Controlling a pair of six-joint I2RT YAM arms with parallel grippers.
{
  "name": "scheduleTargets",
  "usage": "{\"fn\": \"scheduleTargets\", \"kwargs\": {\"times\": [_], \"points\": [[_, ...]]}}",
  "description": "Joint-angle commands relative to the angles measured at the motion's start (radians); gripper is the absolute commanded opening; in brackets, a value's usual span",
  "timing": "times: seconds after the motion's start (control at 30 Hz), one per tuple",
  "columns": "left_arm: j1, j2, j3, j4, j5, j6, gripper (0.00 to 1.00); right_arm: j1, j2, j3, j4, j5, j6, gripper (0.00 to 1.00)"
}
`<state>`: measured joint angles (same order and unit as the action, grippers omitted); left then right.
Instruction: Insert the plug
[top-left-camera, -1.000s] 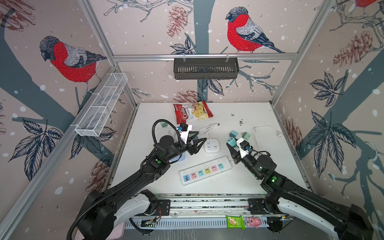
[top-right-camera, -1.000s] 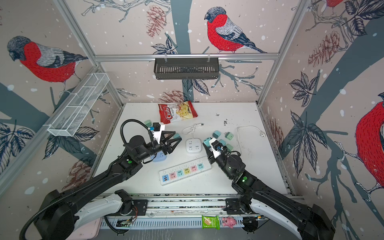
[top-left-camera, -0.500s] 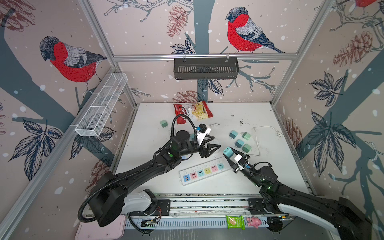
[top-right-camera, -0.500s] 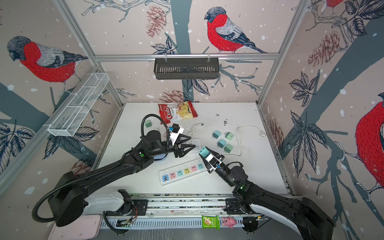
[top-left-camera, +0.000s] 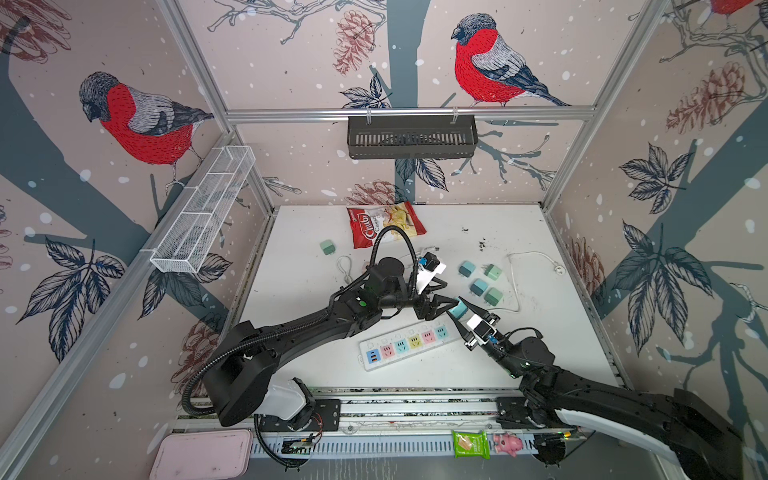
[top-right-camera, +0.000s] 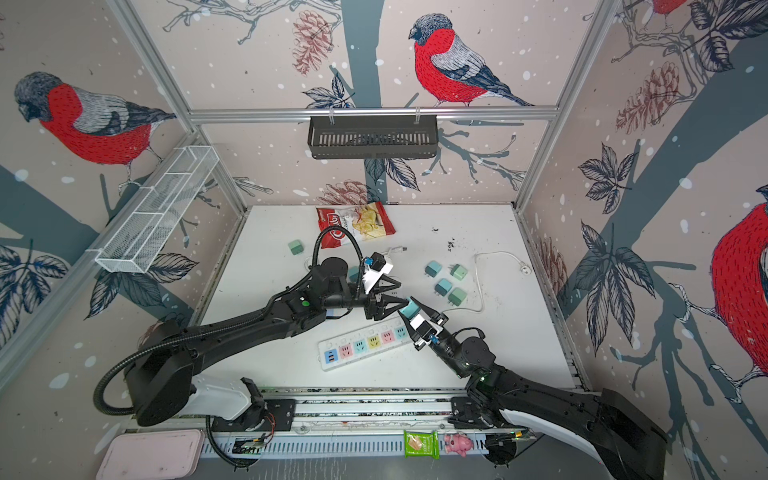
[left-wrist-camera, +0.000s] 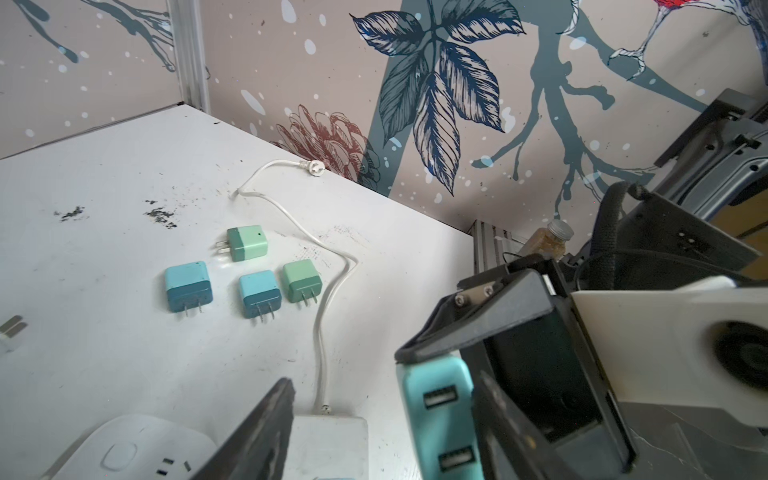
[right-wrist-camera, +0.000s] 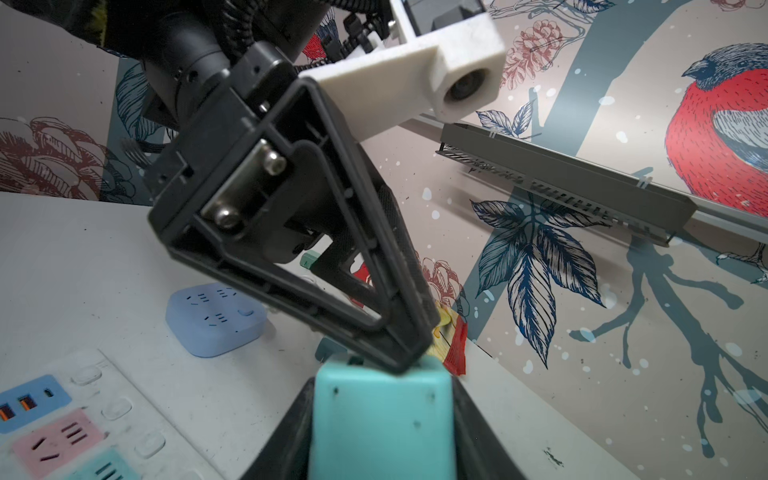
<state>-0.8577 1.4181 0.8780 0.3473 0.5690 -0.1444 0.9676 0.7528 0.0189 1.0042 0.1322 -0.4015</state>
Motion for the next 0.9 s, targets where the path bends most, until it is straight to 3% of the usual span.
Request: {"fn": "scheduleTargets", "kwargs": {"times": [0.0, 0.23, 0.53, 0.87], "points": [[-0.01, 0.011, 0.015, -0.06, 0.005, 0.035, 0.7, 0.009, -0.003, 0.002, 0.1, 0.014, -0.026, 0.01], [-0.02, 0.05, 0.044, -0.089, 0.005, 0.042, 0.69, 0.025, 0.009, 0.0, 0.111, 0.03, -0.051, 0.01], [-0.035, 0.101, 0.085, -0.124, 0.022, 0.05, 0.6, 0.042, 0.022, 0.0, 0.126, 0.073, -0.07, 0.02], [-0.055, 0.121, 0.113, -0.163, 0.042, 0.071, 0.31, 0.041, 0.033, -0.002, 0.145, 0.134, -0.063, 0.02]]}}
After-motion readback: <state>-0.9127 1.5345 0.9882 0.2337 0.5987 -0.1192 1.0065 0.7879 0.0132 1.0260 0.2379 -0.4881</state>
